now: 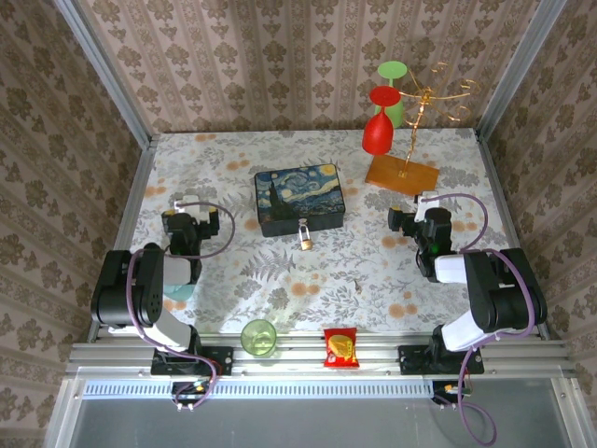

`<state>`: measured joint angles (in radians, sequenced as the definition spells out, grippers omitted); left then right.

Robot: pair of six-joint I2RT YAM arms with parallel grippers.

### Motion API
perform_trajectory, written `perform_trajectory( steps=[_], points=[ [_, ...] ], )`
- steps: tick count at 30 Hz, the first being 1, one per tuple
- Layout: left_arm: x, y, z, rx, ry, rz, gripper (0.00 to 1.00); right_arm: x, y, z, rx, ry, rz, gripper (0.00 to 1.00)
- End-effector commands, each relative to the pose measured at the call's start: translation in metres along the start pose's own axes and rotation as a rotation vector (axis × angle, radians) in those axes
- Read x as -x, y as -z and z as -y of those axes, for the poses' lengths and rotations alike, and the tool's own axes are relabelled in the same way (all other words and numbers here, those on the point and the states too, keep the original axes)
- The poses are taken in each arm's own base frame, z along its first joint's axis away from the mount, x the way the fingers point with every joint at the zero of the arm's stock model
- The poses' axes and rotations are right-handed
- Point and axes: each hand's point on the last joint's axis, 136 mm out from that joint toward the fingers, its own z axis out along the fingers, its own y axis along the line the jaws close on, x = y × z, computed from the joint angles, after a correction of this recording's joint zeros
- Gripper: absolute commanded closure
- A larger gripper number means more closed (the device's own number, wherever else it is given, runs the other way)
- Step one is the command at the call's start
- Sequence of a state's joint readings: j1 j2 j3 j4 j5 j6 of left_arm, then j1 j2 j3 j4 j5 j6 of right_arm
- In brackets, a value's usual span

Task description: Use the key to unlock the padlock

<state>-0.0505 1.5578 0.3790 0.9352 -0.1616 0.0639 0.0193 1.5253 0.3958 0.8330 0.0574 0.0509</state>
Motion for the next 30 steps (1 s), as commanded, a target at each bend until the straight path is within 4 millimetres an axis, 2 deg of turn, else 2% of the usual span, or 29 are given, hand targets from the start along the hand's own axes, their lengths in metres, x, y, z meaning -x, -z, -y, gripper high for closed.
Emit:
perform_trajectory(
  steps=[1, 12, 15, 19, 22, 24, 28, 30],
  points=[
    [0.002, -0.001, 0.0, -0.019, 0.014, 0.009, 0.0, 0.008, -0.003, 0.0, 0.007, 0.015, 0.018, 0.0],
    [0.006, 0.002, -0.002, -0.013, 0.019, 0.023, 0.0, 0.01, -0.002, 0.0, 0.012, 0.01, 0.023, 0.0],
    [0.019, 0.01, -0.005, 0.039, -0.003, 0.021, 0.0, 0.022, 0.006, 0.0, 0.01, 0.011, 0.011, 0.0],
    [0.051, 0.031, -0.004, 0.085, -0.047, 0.058, 0.0, 0.045, 0.031, 0.008, -0.031, -0.055, 0.009, 0.0],
    [0.077, 0.048, 0.006, 0.032, -0.012, 0.088, 0.0, 0.06, 0.052, 0.006, -0.012, -0.139, 0.026, 0.0],
    [0.092, 0.06, 0.016, -0.037, 0.08, 0.088, 0.0, 0.065, 0.063, -0.001, 0.03, -0.211, 0.006, 0.0],
    [0.122, 0.094, 0.051, -0.316, 0.262, 0.149, 0.0, 0.053, 0.078, -0.018, 0.118, -0.354, -0.084, 0.0],
    [0.122, 0.106, 0.056, -0.375, 0.405, 0.138, 0.0, 0.038, 0.082, -0.024, 0.139, -0.41, -0.156, 0.0]
  ],
)
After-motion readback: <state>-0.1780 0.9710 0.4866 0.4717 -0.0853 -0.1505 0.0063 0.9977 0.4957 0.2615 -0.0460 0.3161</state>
